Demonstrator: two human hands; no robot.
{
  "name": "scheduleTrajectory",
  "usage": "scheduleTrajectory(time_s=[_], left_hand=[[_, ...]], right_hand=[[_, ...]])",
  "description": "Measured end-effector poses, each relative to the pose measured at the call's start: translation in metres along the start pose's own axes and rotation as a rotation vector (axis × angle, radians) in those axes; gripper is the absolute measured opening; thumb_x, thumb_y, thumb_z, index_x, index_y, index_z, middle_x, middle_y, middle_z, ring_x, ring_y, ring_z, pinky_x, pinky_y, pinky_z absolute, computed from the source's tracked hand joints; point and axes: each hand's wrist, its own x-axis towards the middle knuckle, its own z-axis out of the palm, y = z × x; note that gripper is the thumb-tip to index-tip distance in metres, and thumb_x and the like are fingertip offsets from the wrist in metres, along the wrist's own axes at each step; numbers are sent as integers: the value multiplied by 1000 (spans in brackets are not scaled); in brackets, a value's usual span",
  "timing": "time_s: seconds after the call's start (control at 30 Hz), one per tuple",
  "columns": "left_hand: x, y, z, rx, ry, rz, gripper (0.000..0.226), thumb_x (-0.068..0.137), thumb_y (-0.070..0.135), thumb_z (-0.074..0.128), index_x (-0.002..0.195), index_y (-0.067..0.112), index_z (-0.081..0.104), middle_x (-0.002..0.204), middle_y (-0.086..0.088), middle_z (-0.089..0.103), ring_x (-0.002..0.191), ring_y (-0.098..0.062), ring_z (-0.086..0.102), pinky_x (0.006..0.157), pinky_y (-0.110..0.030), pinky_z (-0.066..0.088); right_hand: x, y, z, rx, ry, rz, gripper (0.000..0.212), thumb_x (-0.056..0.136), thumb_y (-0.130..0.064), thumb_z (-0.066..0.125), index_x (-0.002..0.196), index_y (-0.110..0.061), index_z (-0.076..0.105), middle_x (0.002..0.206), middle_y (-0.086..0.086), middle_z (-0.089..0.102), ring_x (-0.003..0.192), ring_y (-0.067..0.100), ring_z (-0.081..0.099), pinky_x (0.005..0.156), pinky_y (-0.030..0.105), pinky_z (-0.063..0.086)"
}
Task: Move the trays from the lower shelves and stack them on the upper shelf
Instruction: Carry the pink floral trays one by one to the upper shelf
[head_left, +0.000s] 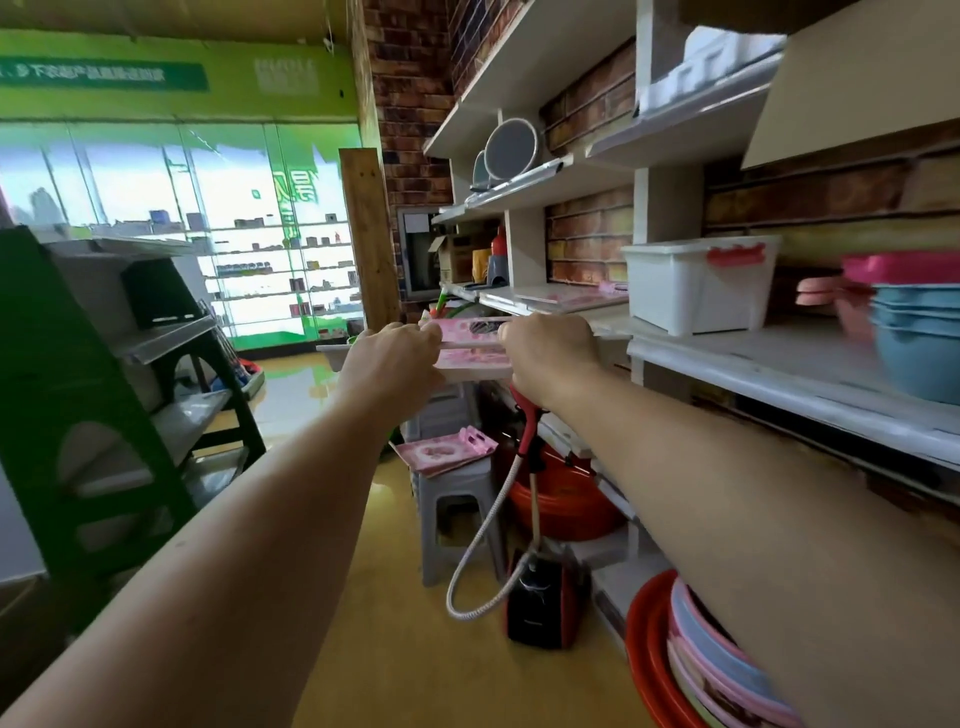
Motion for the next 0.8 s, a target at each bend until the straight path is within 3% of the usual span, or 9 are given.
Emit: scheduleTrajectory(time_s=[0.23, 0.37, 0.63, 0.8], left_hand=[[96, -65, 62, 29, 49, 41, 34, 95, 29, 50, 126, 15, 49, 116, -4, 61, 108, -24, 58, 88, -36, 44], [147, -86, 116, -8, 67, 28, 31, 94, 29, 52, 121, 14, 52, 118, -5, 60, 112, -25, 56, 89, -37, 43], [281, -120, 221, 23, 83, 34, 45, 94, 32, 52, 136, 19, 42, 122, -4, 60, 114, -23, 55, 91, -36, 42], [368, -149, 271, 19, 89, 27, 31, 94, 29, 53, 122, 15, 51, 119, -5, 60, 115, -23, 55, 92, -36, 42]], right_hand=[[110, -19, 57, 1, 47, 15, 26, 91, 3, 47, 107, -11, 63, 98, 8, 66, 84, 25, 62, 65, 29, 38], [167, -17, 104, -18, 49, 4, 29, 91, 4, 46, 108, -11, 63, 101, 8, 67, 93, 27, 65, 66, 29, 38], [301, 5, 215, -21, 74, 13, 28, 92, 2, 47, 109, -12, 64, 98, 6, 69, 89, 26, 66, 63, 29, 39], [392, 15, 265, -24, 69, 33, 27, 94, -2, 48, 113, -13, 63, 102, 8, 69, 94, 28, 65, 65, 29, 38]])
